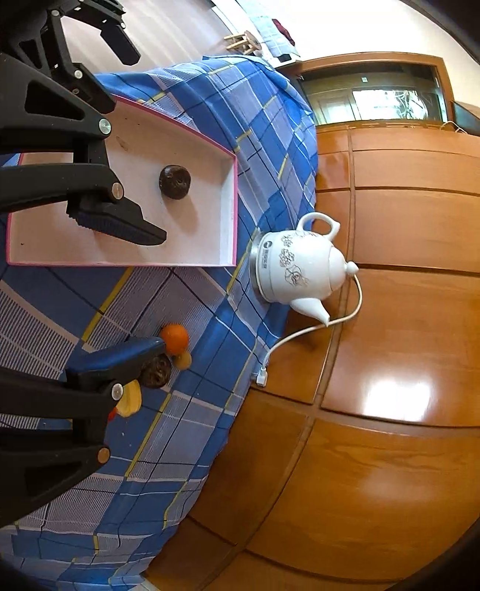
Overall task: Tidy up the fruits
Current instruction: 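Move both grippers back toward the remaining fruits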
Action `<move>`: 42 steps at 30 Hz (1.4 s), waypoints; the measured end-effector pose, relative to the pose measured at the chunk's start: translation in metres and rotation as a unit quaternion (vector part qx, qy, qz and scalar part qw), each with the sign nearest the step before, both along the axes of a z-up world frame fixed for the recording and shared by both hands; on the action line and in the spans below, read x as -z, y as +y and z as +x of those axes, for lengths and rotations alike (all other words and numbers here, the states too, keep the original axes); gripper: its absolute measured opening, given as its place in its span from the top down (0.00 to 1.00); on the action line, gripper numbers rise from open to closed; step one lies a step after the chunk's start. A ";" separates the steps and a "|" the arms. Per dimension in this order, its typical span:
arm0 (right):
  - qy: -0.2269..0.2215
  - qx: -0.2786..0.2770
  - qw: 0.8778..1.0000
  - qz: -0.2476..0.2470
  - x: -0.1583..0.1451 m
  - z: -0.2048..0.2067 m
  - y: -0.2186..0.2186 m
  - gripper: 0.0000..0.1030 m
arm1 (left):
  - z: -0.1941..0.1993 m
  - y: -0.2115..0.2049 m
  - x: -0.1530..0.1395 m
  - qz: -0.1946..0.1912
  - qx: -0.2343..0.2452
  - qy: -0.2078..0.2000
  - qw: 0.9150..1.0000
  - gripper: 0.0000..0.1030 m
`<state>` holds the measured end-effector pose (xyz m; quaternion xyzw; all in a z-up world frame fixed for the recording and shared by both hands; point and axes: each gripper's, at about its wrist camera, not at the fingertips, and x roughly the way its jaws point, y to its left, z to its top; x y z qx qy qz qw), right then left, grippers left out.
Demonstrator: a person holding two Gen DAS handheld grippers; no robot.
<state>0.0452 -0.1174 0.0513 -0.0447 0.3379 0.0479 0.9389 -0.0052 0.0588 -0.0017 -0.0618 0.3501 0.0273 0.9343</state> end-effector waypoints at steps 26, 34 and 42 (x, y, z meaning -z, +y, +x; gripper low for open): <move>-0.048 0.142 0.988 0.031 -0.016 -0.003 -0.107 0.49 | 0.009 -0.050 -0.002 0.025 0.072 0.007 0.997 0.29; -0.058 0.176 0.982 0.028 -0.023 -0.007 -0.143 0.49 | 0.015 -0.081 -0.006 0.035 0.110 0.006 0.993 0.29; -0.063 0.186 0.980 0.028 -0.024 -0.011 -0.160 0.49 | 0.019 -0.109 -0.009 0.045 0.143 0.005 0.989 0.29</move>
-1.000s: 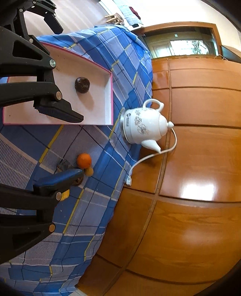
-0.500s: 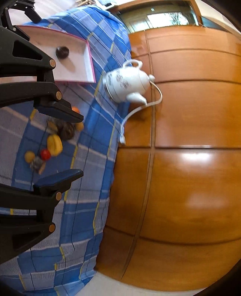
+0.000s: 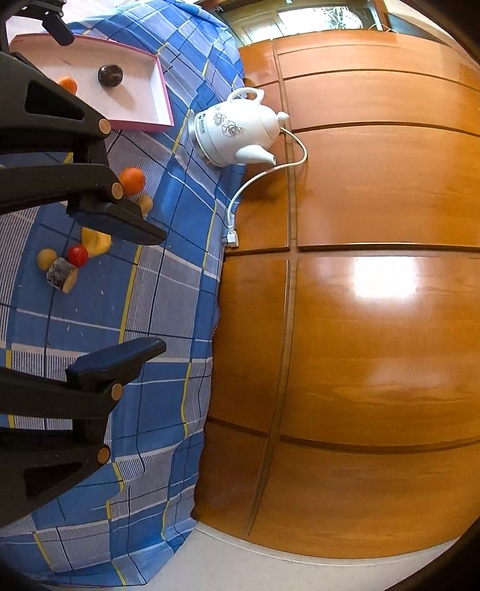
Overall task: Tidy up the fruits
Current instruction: 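Move both grippers back toward the remaining fruits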
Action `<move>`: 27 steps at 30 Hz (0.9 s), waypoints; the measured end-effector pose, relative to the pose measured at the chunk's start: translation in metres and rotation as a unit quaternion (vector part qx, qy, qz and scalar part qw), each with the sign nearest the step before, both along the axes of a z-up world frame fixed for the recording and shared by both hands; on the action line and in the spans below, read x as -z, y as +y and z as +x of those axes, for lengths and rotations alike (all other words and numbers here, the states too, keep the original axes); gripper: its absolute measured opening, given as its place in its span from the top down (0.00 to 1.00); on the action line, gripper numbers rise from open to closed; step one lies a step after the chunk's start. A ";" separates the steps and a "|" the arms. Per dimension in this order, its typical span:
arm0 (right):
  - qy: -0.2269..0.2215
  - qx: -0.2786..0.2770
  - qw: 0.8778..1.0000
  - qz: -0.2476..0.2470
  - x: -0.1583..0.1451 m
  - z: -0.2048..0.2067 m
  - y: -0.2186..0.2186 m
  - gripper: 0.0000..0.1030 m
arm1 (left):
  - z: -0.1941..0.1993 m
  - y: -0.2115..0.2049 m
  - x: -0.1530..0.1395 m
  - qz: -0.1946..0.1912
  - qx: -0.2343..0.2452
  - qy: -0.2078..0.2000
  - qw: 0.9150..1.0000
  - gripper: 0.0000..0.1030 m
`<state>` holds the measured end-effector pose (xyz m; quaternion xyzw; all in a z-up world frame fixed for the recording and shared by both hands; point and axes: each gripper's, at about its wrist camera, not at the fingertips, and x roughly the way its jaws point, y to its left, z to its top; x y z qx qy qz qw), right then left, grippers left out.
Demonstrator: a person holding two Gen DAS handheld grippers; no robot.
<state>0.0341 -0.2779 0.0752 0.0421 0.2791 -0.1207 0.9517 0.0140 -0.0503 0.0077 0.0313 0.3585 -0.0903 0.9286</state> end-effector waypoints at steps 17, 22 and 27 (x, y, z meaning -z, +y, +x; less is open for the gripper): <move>0.000 0.009 1.000 -0.006 -0.002 0.000 -0.021 0.49 | 0.007 -0.040 -0.001 0.011 0.046 0.006 0.999 0.29; 0.002 0.012 1.000 -0.011 -0.003 0.000 -0.027 0.49 | 0.009 -0.048 -0.001 0.012 0.056 0.010 0.998 0.29; 0.015 0.008 1.000 -0.022 -0.004 0.002 -0.032 0.48 | 0.014 -0.056 -0.001 0.011 0.064 0.014 0.998 0.29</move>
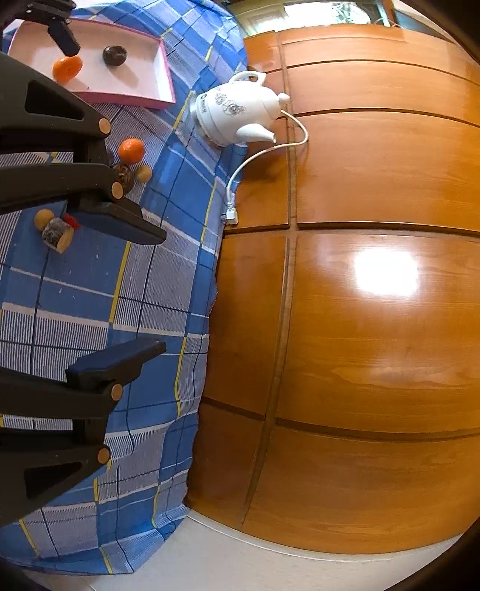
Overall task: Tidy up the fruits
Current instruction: 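Move both grippers back toward the remaining fruits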
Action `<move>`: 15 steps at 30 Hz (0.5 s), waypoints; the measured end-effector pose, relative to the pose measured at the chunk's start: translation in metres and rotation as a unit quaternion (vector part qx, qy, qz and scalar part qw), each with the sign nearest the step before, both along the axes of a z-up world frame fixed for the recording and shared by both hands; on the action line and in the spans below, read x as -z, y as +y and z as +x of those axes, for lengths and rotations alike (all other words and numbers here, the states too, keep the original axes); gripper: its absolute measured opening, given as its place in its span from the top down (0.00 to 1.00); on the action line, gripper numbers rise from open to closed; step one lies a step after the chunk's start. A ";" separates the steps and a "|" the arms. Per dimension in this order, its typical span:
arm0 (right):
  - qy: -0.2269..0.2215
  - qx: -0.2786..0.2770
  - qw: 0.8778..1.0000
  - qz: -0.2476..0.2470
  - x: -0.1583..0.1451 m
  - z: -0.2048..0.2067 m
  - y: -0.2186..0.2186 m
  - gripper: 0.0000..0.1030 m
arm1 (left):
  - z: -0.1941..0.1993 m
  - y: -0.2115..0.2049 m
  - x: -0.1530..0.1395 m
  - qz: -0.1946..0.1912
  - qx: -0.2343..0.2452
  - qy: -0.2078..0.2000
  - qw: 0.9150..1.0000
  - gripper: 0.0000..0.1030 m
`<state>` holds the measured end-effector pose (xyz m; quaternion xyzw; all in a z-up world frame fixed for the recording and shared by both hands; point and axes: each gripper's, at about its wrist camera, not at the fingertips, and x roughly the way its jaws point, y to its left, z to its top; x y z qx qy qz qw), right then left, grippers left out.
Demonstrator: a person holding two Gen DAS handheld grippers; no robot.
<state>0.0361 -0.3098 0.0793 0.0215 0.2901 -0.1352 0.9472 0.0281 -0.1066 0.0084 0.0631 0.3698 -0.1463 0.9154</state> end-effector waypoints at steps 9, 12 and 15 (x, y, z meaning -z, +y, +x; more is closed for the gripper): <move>0.122 -0.051 0.991 0.022 0.028 0.028 -0.036 0.48 | 0.015 -0.023 0.006 0.035 0.017 -0.005 0.999 0.29; 0.154 -0.041 0.987 0.027 0.060 0.031 -0.058 0.48 | 0.016 -0.030 -0.001 0.039 0.022 -0.018 0.999 0.29; 0.183 -0.025 0.980 0.072 0.085 0.032 -0.081 0.48 | 0.016 -0.037 -0.006 0.049 0.029 -0.034 0.998 0.29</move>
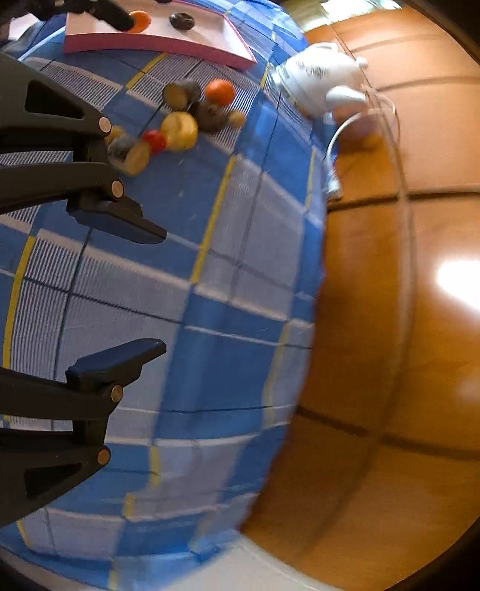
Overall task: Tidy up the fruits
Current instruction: 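Move both grippers back toward the remaining fruits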
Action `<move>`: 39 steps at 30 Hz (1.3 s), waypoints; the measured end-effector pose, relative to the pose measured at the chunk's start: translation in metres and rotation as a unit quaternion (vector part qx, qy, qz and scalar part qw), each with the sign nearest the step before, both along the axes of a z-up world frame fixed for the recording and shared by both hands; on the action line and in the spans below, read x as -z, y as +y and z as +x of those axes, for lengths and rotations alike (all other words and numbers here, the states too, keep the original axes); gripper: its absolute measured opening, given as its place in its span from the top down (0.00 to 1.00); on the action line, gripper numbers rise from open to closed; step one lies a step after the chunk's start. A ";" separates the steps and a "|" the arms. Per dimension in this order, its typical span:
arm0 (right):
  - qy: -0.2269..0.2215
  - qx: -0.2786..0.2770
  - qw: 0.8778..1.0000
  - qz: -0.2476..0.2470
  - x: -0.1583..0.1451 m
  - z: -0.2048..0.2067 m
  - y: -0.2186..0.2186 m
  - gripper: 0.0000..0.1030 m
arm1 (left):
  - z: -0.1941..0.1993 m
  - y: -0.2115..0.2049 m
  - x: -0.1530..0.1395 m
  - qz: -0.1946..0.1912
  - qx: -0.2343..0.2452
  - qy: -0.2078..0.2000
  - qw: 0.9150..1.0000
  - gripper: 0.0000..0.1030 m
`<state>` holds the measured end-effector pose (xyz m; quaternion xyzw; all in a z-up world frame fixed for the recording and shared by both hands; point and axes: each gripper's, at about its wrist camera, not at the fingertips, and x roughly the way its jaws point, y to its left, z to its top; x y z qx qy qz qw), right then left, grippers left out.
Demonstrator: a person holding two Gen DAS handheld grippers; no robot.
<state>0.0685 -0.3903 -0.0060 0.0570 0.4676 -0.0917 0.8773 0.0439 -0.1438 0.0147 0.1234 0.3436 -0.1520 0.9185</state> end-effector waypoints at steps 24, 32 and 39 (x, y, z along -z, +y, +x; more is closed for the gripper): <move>0.000 0.015 0.999 0.050 -0.001 0.004 -0.016 0.48 | 0.001 -0.038 0.011 0.030 0.036 0.007 0.999 0.29; 0.003 0.016 0.999 0.052 0.000 0.004 -0.015 0.48 | 0.002 -0.043 0.016 0.033 0.039 0.013 0.999 0.29; 0.014 0.017 0.998 0.053 0.005 0.008 -0.014 0.48 | 0.021 -0.038 0.039 -0.034 0.030 0.104 0.994 0.29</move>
